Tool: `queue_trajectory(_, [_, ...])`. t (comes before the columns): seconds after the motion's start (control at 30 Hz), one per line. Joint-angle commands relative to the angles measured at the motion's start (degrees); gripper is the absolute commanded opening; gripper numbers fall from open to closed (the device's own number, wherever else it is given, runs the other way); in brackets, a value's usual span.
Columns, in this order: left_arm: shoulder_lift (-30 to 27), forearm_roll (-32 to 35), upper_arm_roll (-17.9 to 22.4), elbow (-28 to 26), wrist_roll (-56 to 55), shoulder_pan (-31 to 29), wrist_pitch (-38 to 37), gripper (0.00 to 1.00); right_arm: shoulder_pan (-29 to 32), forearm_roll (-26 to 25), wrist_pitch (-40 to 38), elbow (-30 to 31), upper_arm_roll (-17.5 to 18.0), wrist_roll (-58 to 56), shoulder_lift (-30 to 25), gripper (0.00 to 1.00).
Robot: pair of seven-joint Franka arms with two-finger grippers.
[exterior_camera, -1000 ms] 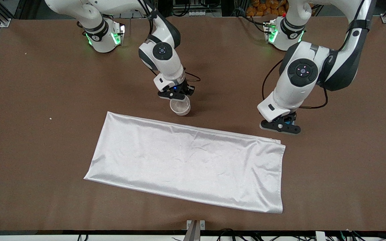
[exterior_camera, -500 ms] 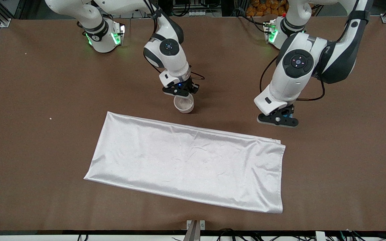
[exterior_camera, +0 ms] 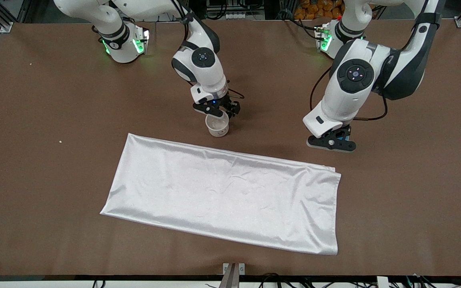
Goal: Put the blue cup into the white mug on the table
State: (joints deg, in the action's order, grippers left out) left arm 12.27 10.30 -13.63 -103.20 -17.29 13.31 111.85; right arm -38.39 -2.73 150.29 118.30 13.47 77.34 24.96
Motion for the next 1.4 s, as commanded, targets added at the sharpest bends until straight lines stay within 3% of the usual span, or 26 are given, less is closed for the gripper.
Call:
queue_trajectory(0.0, [0.74, 1.30, -0.87, 1.60, -1.87, 0.14, -0.32, 0.00, -0.37, -1.58, -2.19, -1.58, -0.47, 1.94, -0.61, 1.00])
queue_trajectory(0.23, [2.67, 1.39, -3.15, 3.97, -5.12, 0.14, -0.40, 0.00, 0.25, -1.75, -11.14, -5.27, -0.56, 1.67, -2.19, 1.00])
queue_trajectory(0.43, [4.78, 1.39, -5.35, 6.52, -8.19, 0.22, -0.41, 0.00, 1.74, -4.82, -19.94, -7.83, -0.64, 0.45, -4.04, 1.00])
queue_trajectory(0.7, [7.85, 1.39, -8.42, 9.42, -13.20, 0.75, -0.41, 0.00, 5.16, -5.45, -24.43, -7.83, -0.64, -7.37, -6.68, 1.00])
queue_trajectory(0.93, [12.16, 4.10, -12.29, 11.44, -22.34, 2.33, -0.23, 0.00, 11.75, -5.62, -24.61, -7.74, -0.64, -16.94, -6.94, 1.00])
queue_trajectory(1.37, [20.33, 9.30, -22.04, 16.80, -35.61, 3.30, -0.05, 0.00, 30.38, -5.36, -24.61, -7.30, -0.56, -38.05, -4.13, 1.00])
